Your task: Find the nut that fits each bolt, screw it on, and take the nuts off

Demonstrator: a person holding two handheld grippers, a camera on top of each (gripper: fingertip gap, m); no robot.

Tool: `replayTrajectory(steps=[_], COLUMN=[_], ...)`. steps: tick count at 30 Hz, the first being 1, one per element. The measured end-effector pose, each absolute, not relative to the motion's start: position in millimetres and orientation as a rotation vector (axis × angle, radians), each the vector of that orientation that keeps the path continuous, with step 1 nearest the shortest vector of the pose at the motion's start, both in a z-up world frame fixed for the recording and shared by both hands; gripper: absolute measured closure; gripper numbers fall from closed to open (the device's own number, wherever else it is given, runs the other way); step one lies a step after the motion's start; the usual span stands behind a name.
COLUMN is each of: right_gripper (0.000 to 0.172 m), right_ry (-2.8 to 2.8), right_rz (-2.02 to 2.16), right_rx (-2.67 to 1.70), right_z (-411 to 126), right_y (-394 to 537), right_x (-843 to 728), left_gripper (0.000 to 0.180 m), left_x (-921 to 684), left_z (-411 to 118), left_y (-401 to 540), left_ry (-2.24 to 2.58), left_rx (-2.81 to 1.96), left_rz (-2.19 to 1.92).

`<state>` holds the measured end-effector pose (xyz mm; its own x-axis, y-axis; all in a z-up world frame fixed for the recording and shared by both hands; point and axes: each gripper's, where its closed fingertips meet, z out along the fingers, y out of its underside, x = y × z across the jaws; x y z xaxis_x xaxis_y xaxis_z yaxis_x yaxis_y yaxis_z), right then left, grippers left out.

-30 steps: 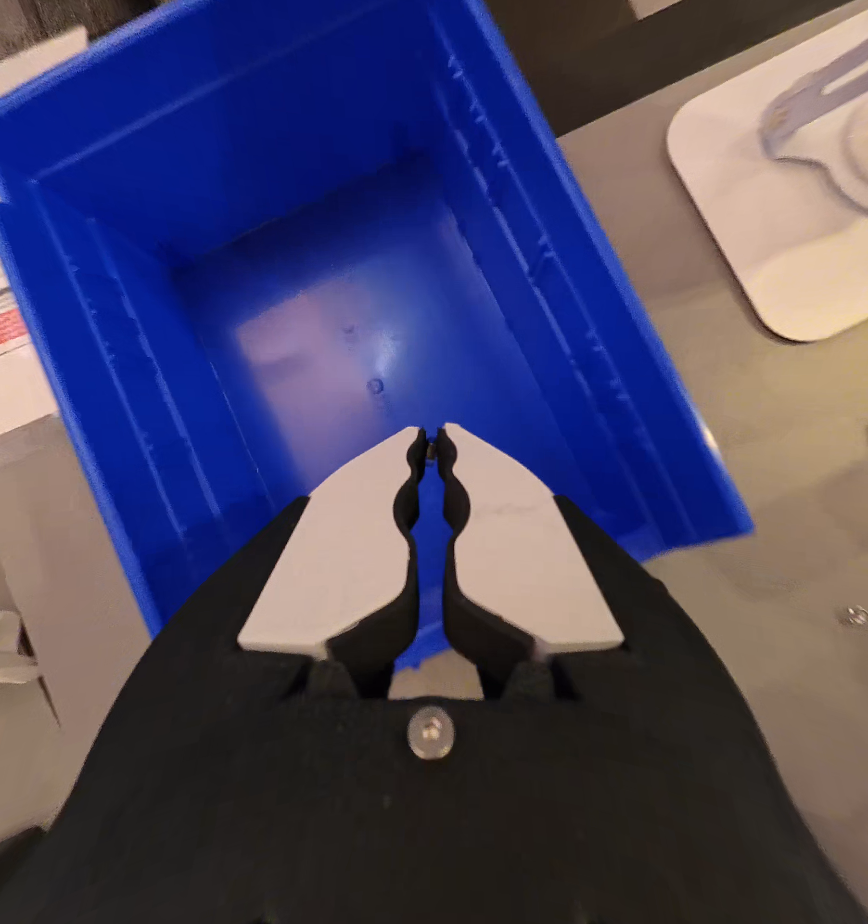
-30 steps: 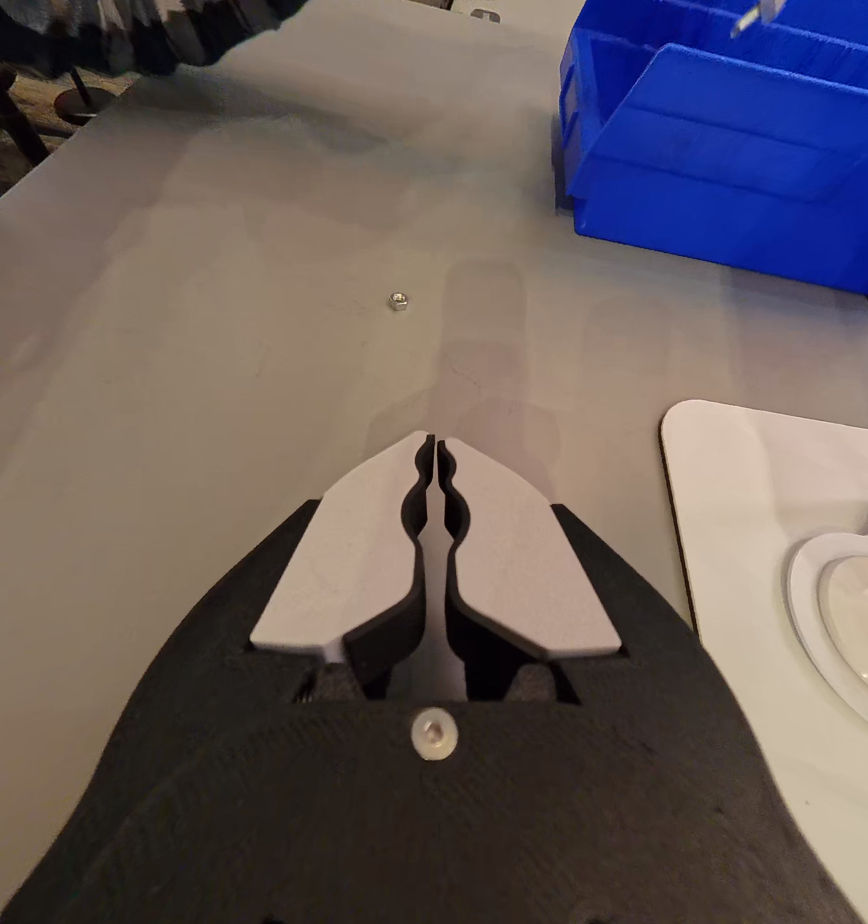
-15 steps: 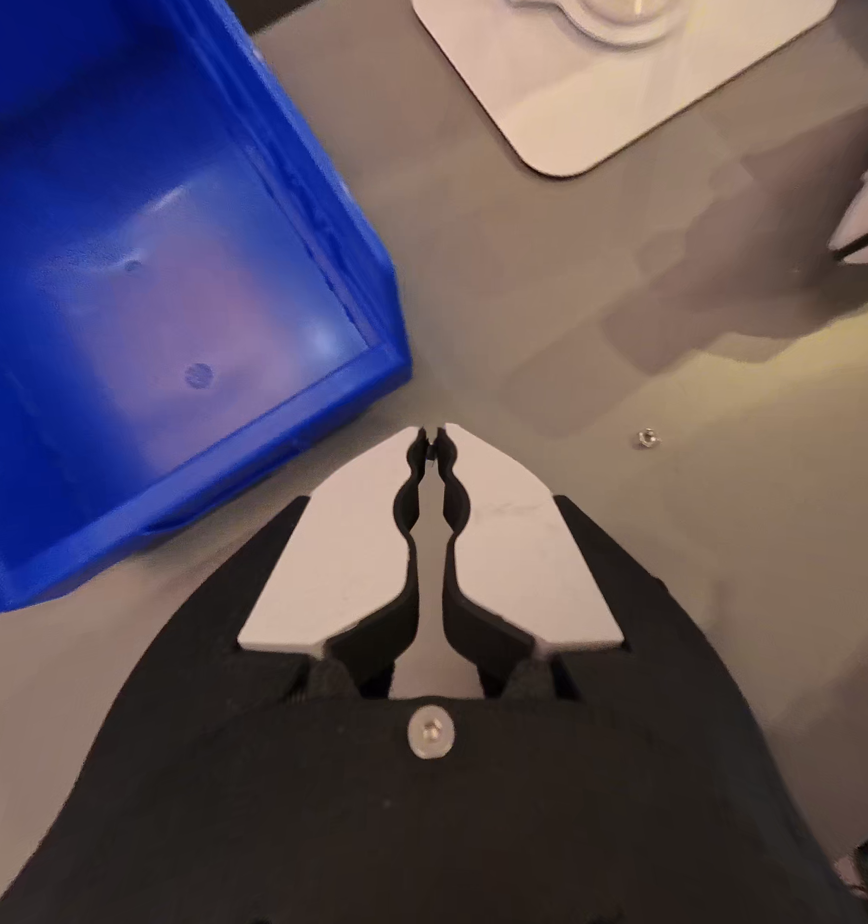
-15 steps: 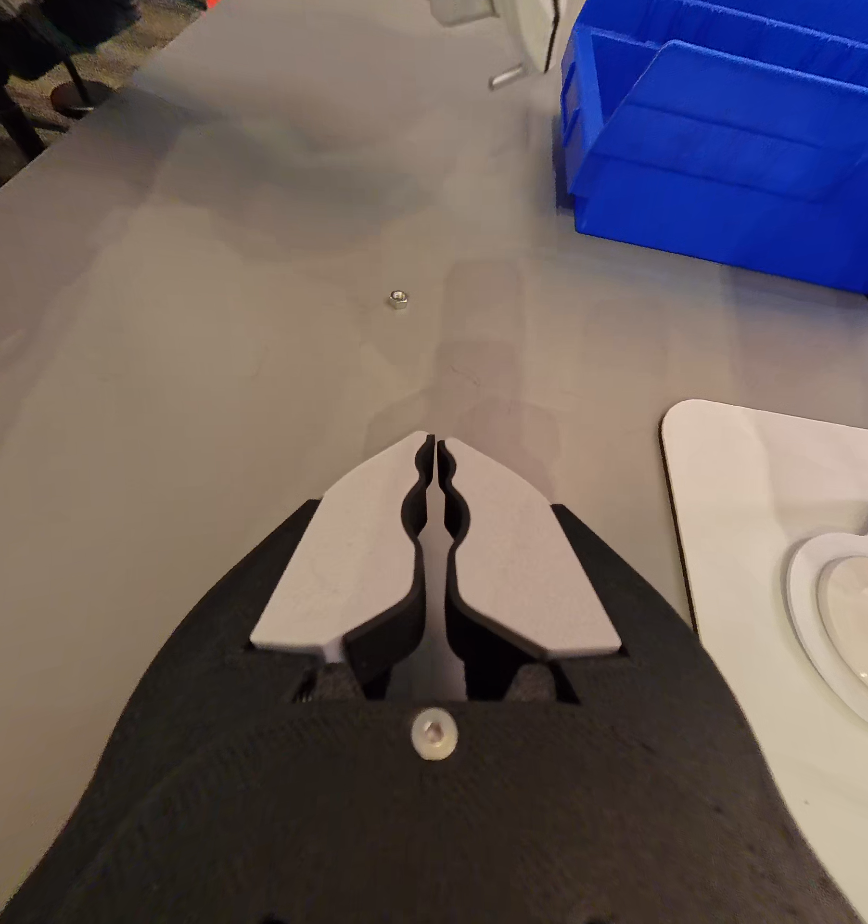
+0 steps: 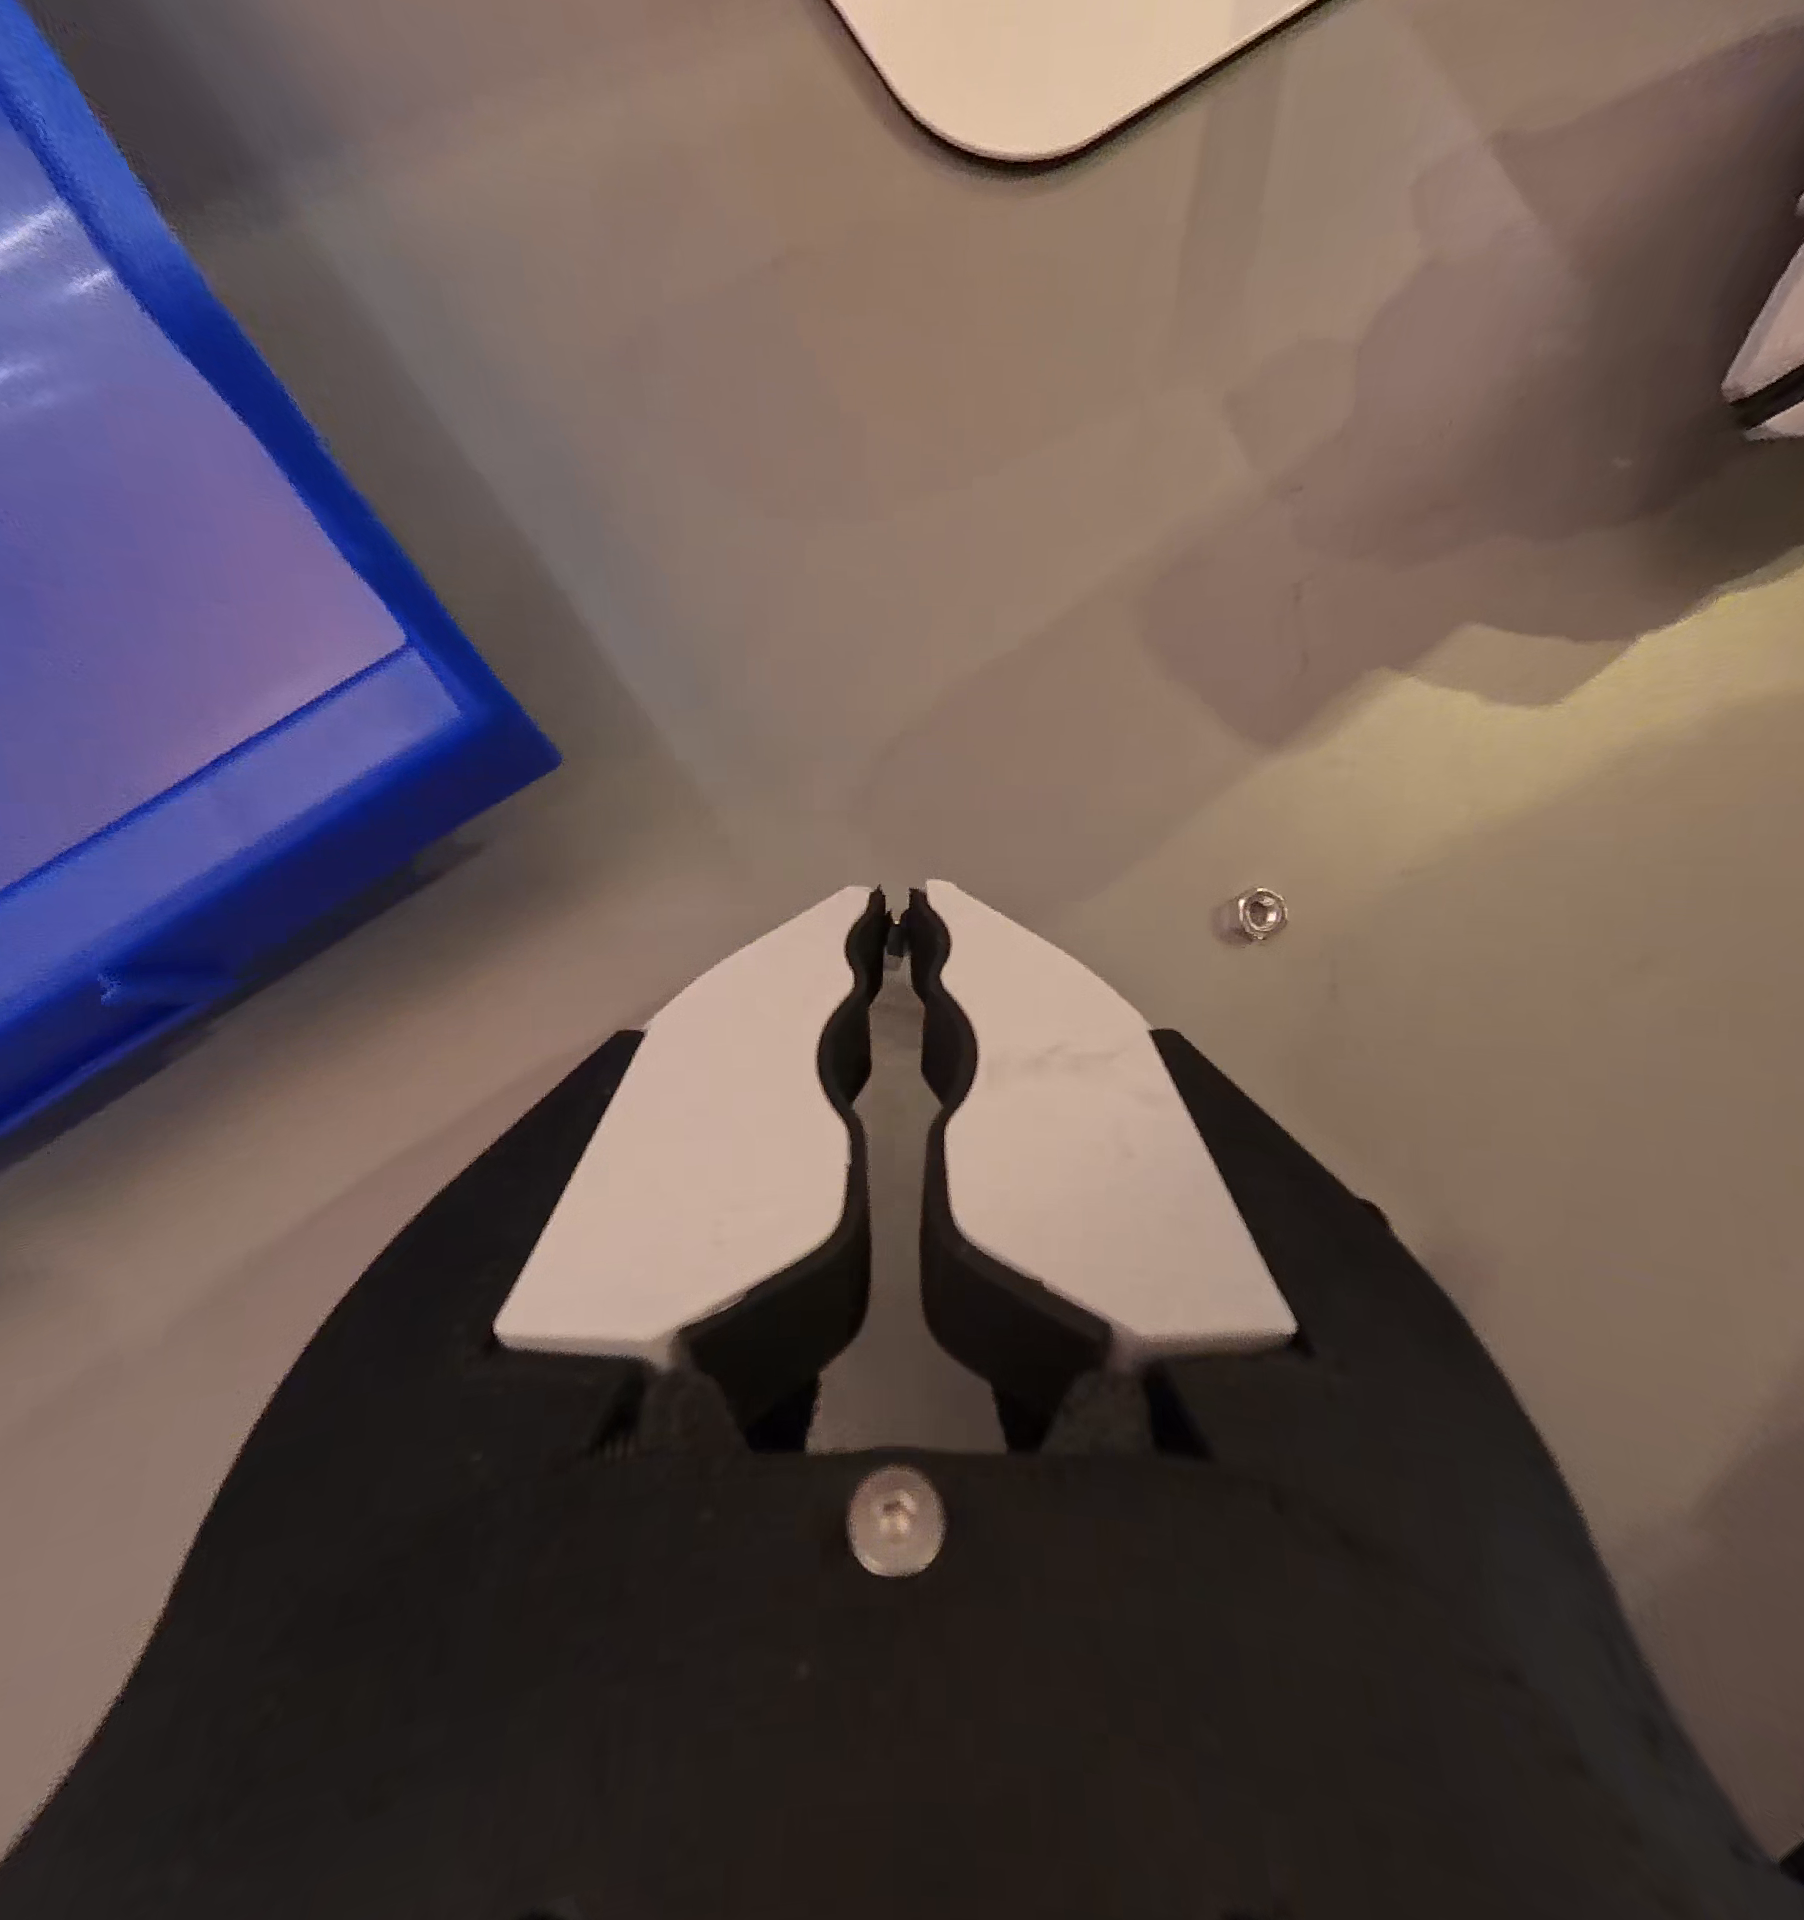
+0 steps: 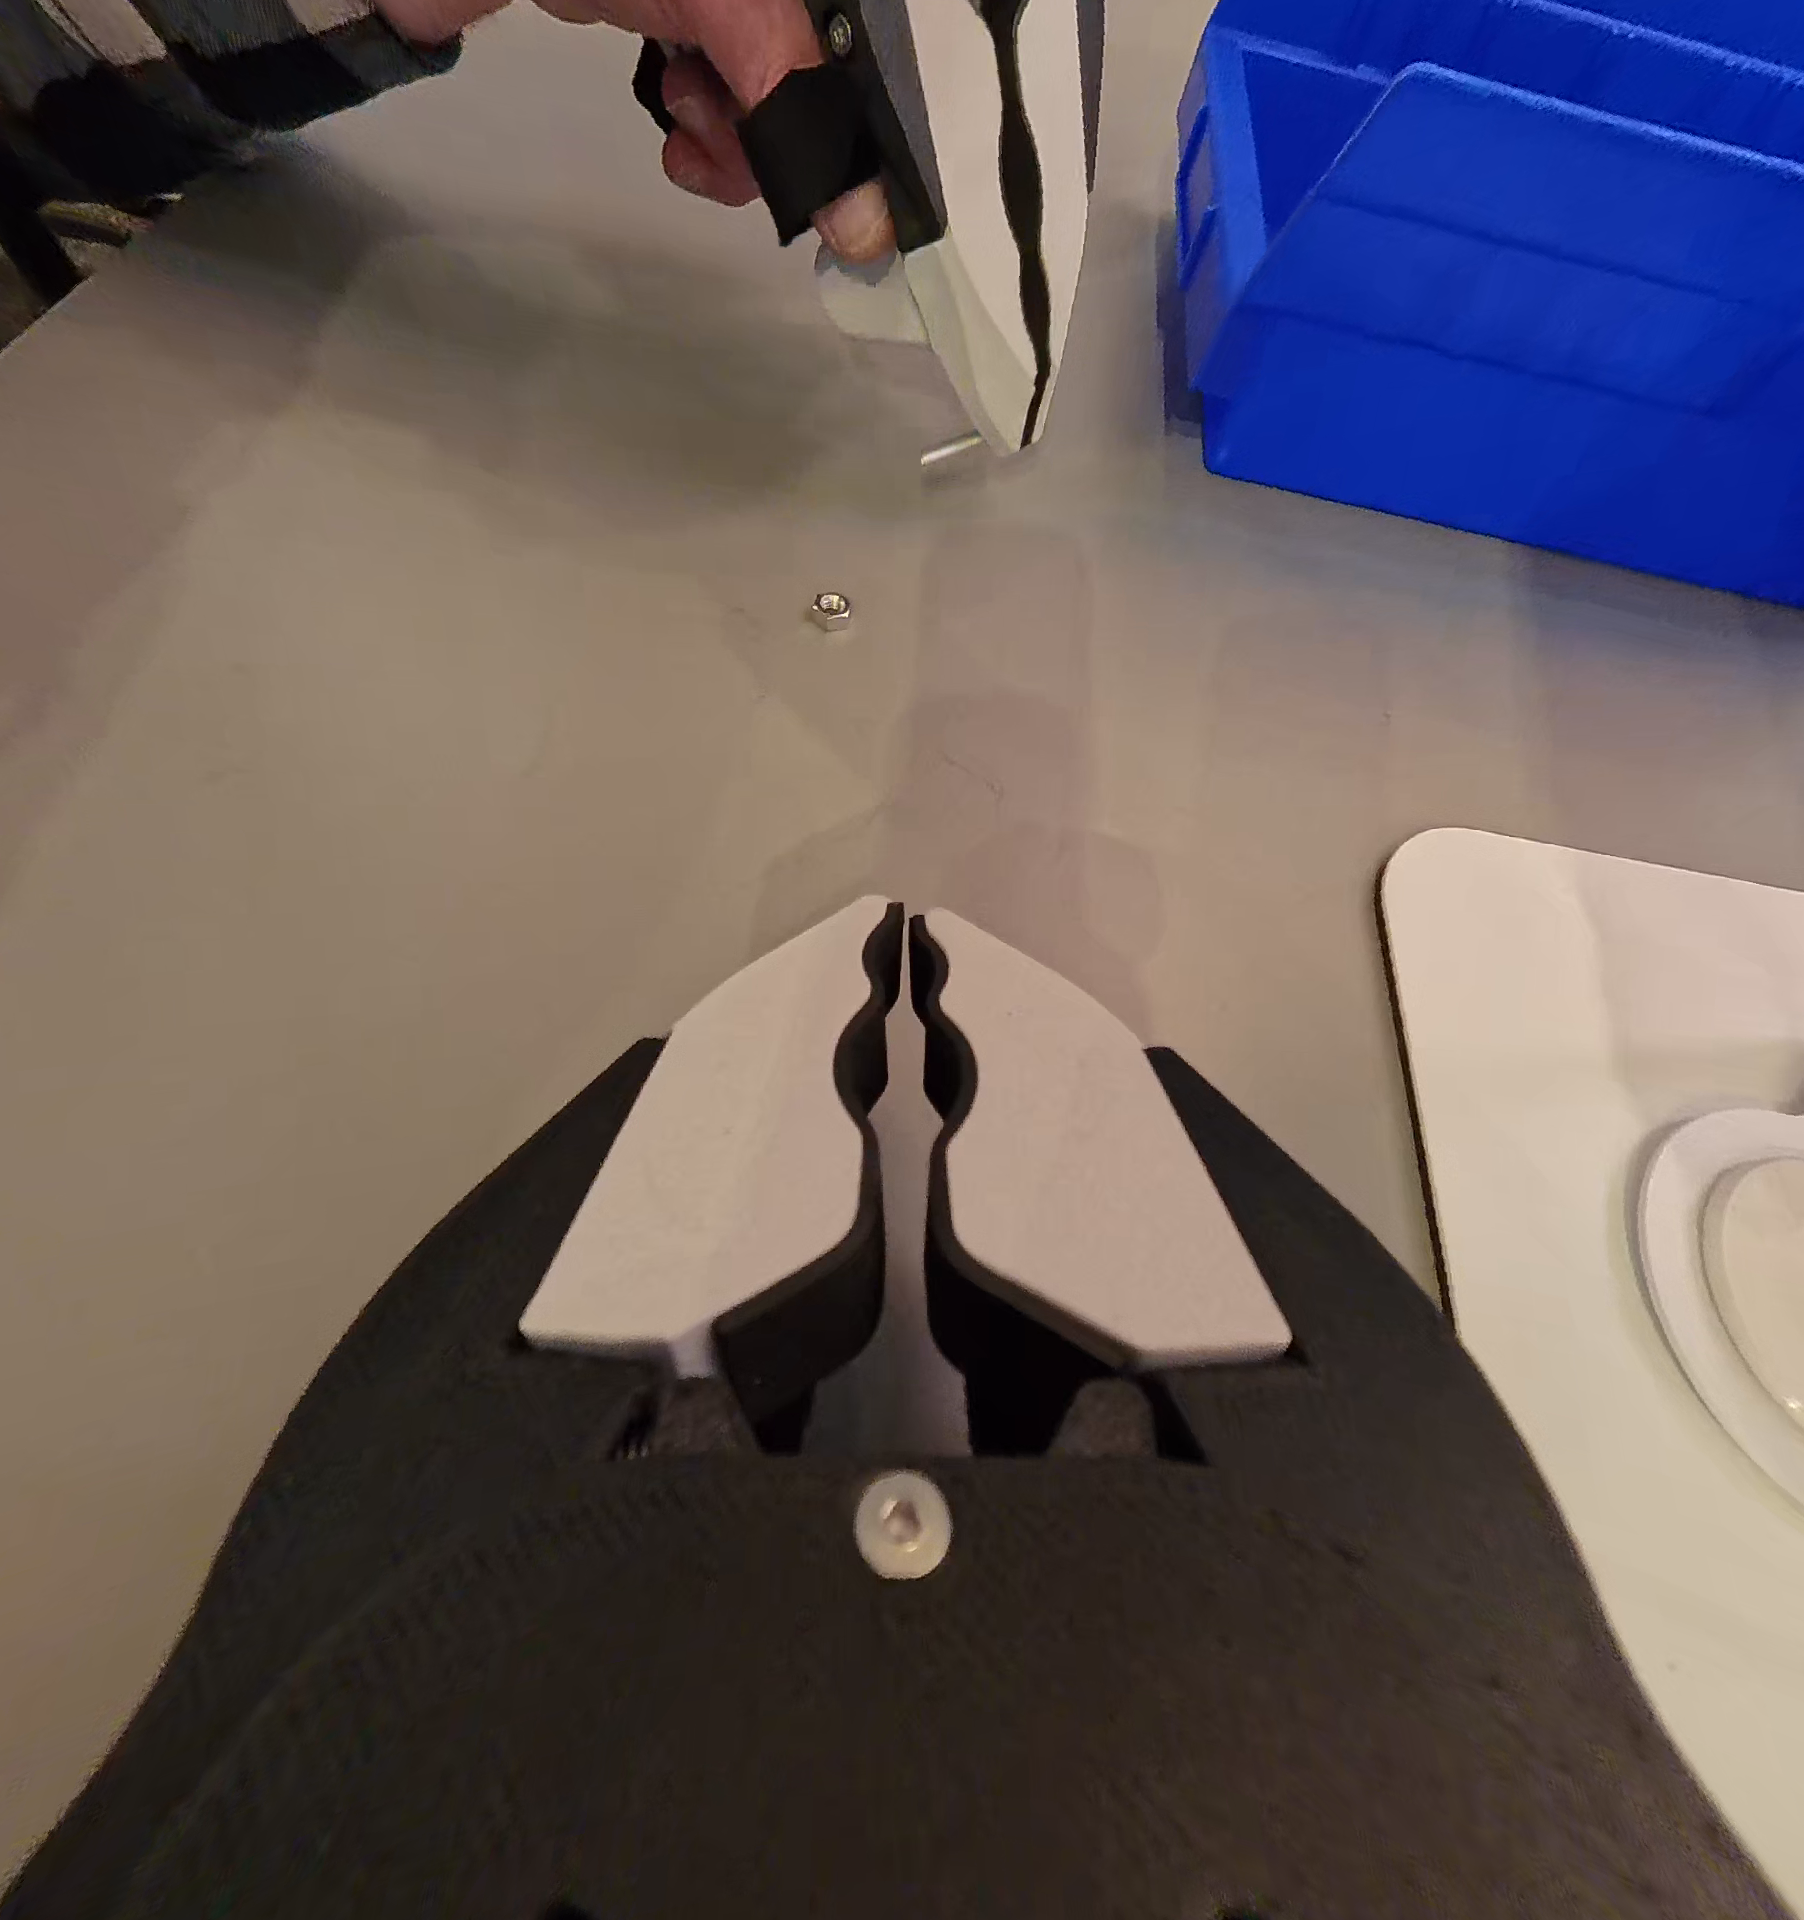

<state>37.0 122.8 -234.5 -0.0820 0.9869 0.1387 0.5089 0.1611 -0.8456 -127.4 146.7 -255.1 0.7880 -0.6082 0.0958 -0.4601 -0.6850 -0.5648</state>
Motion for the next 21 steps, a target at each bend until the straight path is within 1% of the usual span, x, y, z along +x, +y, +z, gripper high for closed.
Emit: replayTrajectory(steps=[4, 9, 11, 21], right_gripper=[0.170, 0.170, 0.170, 0.170], right_ry=[-1.701, -1.704, -1.704, -1.705], right_rz=[0.811, 0.809, 0.809, 0.806], right_rx=[-1.443, -1.444, -1.444, -1.444], right_z=[-235.1, -235.6, -235.6, -235.9], right_y=[122.6, 122.7, 122.6, 122.6], right_x=[36.9, 37.0, 36.9, 37.0], left_gripper=[0.176, 0.169, 0.161, 0.153], left_x=[-125.7, -126.3, -128.1, -139.1], left_z=[-266.7, -270.7, -270.6, -269.1], left_y=[146.5, 146.9, 147.5, 151.3], left_ry=[0.798, 0.791, 0.796, 0.840], left_rx=[-2.476, -2.477, -2.475, -2.436], left_rz=[-0.368, -0.362, -0.346, -0.156])
